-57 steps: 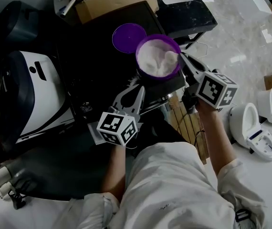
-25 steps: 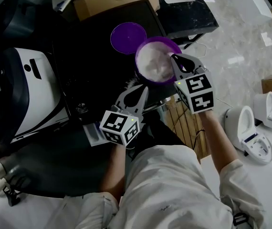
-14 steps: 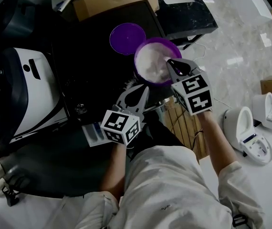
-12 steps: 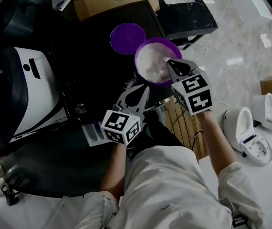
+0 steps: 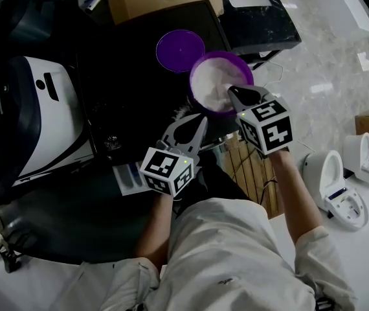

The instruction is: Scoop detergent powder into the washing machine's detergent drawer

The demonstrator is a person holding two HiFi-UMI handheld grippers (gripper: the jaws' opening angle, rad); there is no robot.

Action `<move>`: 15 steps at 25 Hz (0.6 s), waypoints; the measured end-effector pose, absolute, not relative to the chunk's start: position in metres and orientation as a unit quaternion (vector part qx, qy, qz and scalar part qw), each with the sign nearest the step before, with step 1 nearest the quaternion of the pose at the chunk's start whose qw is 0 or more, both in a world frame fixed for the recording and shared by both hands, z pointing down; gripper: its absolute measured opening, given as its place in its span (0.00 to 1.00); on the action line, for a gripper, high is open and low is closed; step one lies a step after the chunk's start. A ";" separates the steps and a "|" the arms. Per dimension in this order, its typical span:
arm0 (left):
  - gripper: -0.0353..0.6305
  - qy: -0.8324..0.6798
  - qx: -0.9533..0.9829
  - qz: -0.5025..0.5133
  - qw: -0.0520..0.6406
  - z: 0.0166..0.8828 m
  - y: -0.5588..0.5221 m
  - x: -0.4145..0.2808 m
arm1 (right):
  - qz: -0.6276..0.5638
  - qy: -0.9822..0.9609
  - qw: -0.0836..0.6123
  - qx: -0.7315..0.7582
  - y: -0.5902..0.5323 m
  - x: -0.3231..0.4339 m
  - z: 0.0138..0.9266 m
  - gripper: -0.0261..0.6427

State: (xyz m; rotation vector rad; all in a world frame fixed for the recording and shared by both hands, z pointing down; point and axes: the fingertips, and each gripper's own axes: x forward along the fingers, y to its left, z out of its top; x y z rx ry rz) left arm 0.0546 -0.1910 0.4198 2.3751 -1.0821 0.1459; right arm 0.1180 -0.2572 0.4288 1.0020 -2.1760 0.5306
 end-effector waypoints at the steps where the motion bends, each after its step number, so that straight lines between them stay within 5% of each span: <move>1: 0.08 -0.400 0.877 0.054 0.260 0.420 -0.191 0.054 | 0.208 -0.835 0.336 0.382 -0.257 0.117 0.429 0.05; 15: 0.08 -0.397 0.877 0.058 0.263 0.423 -0.189 0.054 | 0.247 -0.844 0.334 0.340 -0.245 0.106 0.430 0.05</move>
